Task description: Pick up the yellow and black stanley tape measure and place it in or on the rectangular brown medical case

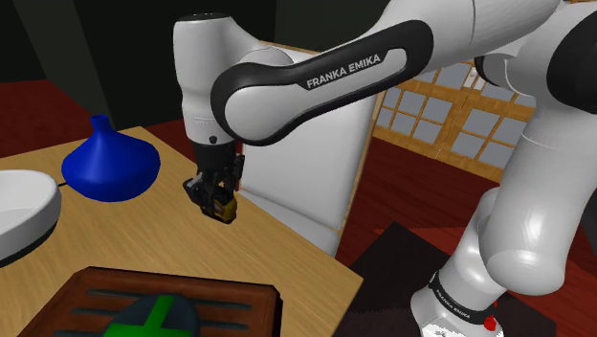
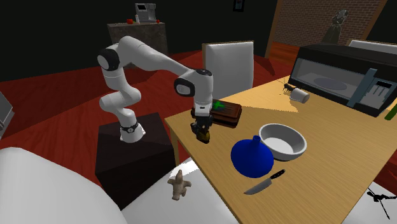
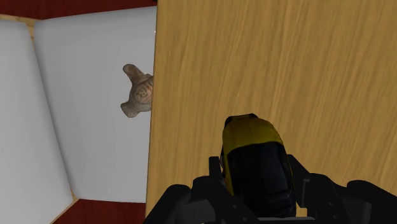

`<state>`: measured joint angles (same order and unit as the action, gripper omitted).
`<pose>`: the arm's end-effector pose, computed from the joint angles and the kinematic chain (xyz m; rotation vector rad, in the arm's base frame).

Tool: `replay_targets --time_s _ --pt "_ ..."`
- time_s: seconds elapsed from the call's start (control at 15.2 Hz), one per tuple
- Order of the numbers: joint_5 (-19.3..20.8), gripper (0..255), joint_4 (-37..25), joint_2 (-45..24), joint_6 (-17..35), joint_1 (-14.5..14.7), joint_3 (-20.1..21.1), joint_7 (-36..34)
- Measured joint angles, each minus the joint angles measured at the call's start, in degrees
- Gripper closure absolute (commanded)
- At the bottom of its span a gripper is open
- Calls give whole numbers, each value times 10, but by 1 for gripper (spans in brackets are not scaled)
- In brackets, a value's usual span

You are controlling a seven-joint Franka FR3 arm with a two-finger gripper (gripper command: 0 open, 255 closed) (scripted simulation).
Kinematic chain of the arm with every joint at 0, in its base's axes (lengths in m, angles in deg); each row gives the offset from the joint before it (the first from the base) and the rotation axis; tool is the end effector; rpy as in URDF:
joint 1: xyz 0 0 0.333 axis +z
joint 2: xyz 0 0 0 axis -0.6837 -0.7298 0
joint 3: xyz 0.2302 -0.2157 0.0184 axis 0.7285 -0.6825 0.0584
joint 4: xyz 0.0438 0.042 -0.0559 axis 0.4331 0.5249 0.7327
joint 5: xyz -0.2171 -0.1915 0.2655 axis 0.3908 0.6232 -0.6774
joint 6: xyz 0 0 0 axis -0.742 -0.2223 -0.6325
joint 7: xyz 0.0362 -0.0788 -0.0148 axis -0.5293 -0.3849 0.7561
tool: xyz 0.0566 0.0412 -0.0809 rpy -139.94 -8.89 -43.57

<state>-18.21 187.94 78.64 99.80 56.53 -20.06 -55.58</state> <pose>0.4613 0.3730 0.4397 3.0735 0.4453 0.0665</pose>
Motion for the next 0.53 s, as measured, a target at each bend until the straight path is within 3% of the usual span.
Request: replay_targets --time_s 0.53 --pt "-11 255 -42 17 -56 -2 1 11"
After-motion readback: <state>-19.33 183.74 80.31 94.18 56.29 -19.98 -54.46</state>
